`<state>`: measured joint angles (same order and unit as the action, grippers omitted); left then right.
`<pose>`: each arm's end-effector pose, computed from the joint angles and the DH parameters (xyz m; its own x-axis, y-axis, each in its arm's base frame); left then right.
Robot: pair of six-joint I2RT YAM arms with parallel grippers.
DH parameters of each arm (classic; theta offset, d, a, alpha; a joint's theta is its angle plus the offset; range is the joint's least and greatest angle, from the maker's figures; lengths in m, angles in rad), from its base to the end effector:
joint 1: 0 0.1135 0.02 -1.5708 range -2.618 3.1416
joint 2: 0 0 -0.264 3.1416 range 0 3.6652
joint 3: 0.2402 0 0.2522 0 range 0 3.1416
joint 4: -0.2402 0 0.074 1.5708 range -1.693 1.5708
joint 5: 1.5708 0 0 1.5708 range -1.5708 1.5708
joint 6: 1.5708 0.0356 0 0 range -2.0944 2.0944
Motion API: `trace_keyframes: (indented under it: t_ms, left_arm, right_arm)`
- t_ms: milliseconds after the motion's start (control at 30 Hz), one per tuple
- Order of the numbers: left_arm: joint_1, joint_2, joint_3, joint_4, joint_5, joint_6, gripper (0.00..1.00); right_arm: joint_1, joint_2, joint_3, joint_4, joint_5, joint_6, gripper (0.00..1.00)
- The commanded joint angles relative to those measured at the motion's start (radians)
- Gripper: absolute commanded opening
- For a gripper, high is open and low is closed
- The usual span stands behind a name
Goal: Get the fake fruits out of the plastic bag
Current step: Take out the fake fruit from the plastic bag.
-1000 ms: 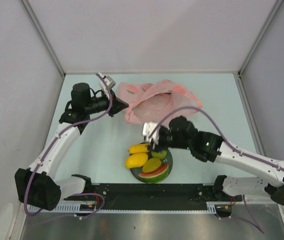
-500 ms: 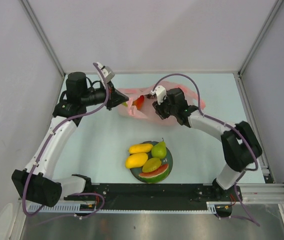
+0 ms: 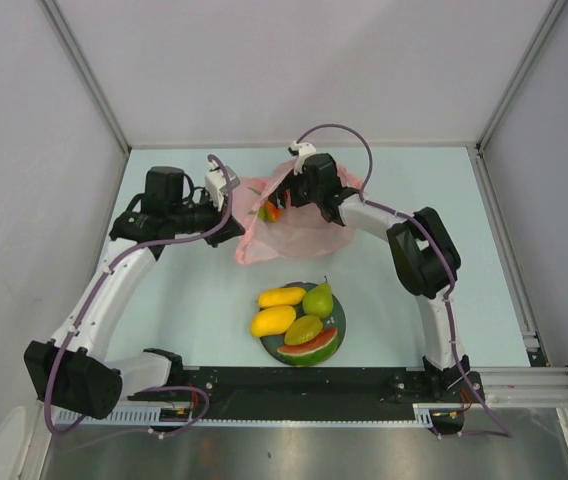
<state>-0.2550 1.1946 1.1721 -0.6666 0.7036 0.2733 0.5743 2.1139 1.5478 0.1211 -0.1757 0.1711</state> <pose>0.2335 -0.0847 0.3492 -0.4101 0.3196 -0.8542 0.8165 0.5459 -0.1878 0.4112 0.2735 0.2118 -0.4697 -0.1043 -0.8766 -0.5961 0.7699 0.2278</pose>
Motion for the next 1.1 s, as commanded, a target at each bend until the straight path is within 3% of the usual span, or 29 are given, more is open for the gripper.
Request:
trace_keyframes:
  t_ms: [0, 400, 600, 733, 833, 933, 1067]
  left_arm:
    - [-0.003, -0.024, 0.023, -0.037, -0.07, 0.101, 0.0]
    - [-0.004, -0.05, -0.026, 0.01, -0.042, 0.064, 0.0]
    - [-0.004, -0.056, -0.031, 0.028, -0.052, 0.067, 0.0]
    - [-0.004, -0.064, -0.051, 0.051, -0.047, 0.058, 0.0]
    - [-0.003, -0.066, -0.065, 0.07, -0.064, 0.056, 0.0]
    - [0.003, -0.049, -0.077, 0.105, -0.067, 0.037, 0.0]
    - [0.013, -0.014, -0.058, 0.139, -0.084, 0.024, 0.0]
  right_arm:
    - [0.002, 0.069, 0.098, 0.006, 0.091, 0.169, 0.9]
    - [0.068, 0.244, 0.274, -0.161, 0.343, 0.266, 0.86]
    - [0.075, 0.225, 0.238, -0.202, 0.341, 0.284, 0.85]
    - [0.059, 0.202, 0.192, -0.172, 0.254, 0.26, 0.55]
    - [0.044, 0.143, 0.153, -0.138, 0.185, 0.183, 0.38]
    - [0.024, 0.065, 0.124, -0.155, 0.084, 0.119, 0.26]
    - [0.018, -0.081, 0.031, -0.216, 0.003, 0.021, 0.19]
